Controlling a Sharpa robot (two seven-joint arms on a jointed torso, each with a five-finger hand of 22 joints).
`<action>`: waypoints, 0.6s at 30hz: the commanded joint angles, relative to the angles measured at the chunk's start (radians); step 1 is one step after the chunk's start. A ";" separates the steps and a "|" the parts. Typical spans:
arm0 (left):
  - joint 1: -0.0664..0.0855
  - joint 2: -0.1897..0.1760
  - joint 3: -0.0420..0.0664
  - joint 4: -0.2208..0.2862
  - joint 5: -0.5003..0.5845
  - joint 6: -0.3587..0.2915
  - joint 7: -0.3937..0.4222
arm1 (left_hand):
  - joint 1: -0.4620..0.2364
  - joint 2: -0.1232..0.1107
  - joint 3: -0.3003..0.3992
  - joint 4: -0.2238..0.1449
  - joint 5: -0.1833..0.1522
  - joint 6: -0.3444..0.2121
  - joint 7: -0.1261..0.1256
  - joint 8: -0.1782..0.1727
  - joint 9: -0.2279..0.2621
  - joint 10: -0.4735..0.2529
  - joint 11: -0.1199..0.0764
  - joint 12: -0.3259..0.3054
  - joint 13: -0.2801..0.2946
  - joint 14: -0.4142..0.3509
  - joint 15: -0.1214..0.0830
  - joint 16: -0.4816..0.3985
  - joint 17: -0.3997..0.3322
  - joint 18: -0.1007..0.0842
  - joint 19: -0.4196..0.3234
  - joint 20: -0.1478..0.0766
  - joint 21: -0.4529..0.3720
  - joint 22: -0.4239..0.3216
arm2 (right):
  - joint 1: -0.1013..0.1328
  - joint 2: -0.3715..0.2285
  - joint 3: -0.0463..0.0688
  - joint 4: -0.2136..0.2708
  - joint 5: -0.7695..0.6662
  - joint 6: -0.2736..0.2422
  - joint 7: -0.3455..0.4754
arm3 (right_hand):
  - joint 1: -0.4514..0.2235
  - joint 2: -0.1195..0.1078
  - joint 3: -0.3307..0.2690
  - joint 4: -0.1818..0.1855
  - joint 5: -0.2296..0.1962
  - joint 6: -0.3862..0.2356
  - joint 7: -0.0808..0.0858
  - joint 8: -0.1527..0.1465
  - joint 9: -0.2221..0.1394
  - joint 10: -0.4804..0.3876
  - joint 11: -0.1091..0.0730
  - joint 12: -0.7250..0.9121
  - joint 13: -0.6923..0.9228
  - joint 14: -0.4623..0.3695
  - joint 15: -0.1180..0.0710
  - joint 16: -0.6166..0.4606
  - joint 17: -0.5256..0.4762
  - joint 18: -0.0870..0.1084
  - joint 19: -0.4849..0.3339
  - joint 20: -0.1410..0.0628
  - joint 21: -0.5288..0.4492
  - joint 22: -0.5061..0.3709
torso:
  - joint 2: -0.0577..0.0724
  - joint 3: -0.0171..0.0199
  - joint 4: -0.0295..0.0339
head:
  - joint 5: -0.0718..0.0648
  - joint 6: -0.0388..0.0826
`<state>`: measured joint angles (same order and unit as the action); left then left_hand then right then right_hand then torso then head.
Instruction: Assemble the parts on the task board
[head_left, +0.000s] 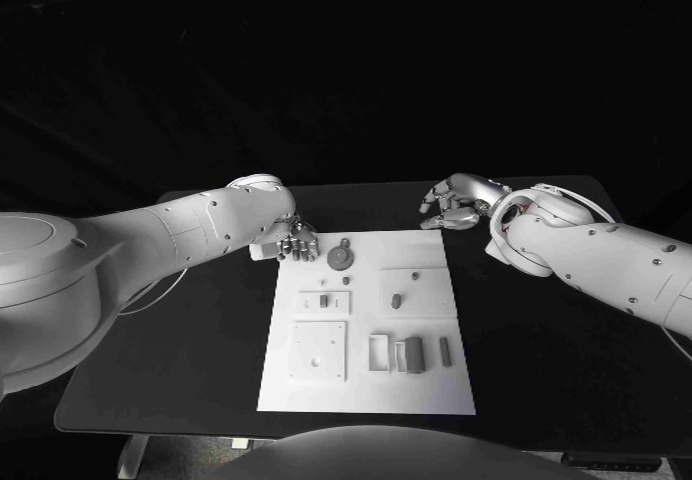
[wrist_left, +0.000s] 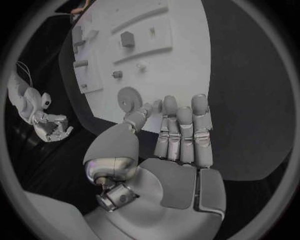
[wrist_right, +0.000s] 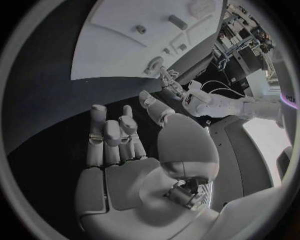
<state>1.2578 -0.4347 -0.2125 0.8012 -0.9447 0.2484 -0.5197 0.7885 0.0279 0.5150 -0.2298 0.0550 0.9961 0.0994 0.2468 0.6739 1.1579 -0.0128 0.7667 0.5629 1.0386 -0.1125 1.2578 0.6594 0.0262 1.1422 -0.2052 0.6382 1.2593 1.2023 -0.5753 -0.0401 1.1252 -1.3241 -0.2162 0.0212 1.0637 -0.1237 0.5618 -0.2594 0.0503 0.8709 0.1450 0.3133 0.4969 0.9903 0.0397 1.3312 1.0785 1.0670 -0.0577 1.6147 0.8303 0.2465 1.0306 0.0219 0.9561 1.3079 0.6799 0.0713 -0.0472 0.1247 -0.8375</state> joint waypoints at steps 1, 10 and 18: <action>0.000 0.000 0.001 0.000 0.019 0.003 0.010 | 0.012 0.013 0.001 -0.011 -0.003 0.017 -0.004 0.009 0.001 0.010 -0.002 0.007 0.000 0.008 -0.003 0.003 0.002 0.036 0.009 -0.002 0.004 0.003 | 0.000 0.000 0.000 0.000 -0.003 0.012 0.003 | 0.004 0.008 -0.004 0.001 -0.002 0.000 0.010 -0.004 0.002 -0.013 0.005 -0.001 -0.001 0.007 -0.002 -0.005 0.001 0.015 0.002 -0.007 -0.007 0.011 | 0.000 0.0002 -0.0003 | 0.000 -0.001; 0.000 -0.002 0.001 0.000 0.041 0.001 0.009 | 0.086 0.065 0.026 -0.051 -0.003 0.079 -0.031 0.061 0.025 0.057 -0.027 0.028 0.010 0.043 -0.024 0.032 0.019 0.036 0.043 -0.018 0.029 0.024 | 0.000 0.000 0.000 0.000 -0.003 0.013 0.003 | 0.003 0.007 -0.004 0.001 -0.002 0.000 0.010 -0.004 0.002 -0.014 0.005 -0.001 -0.001 0.007 -0.002 -0.005 0.001 0.015 0.002 -0.007 -0.007 0.011 | 0.000 0.0000 0.0000 | 0.000 -0.003; 0.000 -0.009 0.002 0.004 0.065 -0.007 0.004 | 0.120 0.040 0.072 -0.034 -0.005 0.100 -0.042 0.080 0.035 0.083 -0.038 0.040 0.021 0.062 -0.035 0.050 0.035 0.034 0.066 -0.025 0.045 0.038 | 0.000 -0.002 0.000 -0.001 -0.003 0.012 0.003 | 0.003 0.007 -0.004 0.002 -0.002 0.000 0.010 -0.004 0.002 -0.014 0.005 -0.001 -0.002 0.007 -0.002 -0.005 0.001 0.015 0.002 -0.007 -0.007 0.011 | 0.000 0.0000 -0.0001 | 0.001 -0.004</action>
<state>1.2578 -0.4427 -0.2115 0.8016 -0.9063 0.2461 -0.5194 0.8833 0.0491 0.5820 -0.2638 0.0441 1.0900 0.0556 0.2935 0.6818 1.2209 -0.0367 0.8019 0.5834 1.0780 -0.1340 1.3051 0.6941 0.0192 1.1962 -0.2236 0.6776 1.2971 1.2022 -0.5770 -0.0401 1.1238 -1.3241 -0.2152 0.0210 1.0637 -0.1237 0.5619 -0.2594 0.0503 0.8687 0.1479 0.3133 0.4977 0.9883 0.0377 1.3312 1.0786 1.0687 -0.0593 1.6148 0.8304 0.2466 1.0329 0.0197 0.9561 1.3078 0.6798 0.0712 -0.0474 0.1248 -0.8410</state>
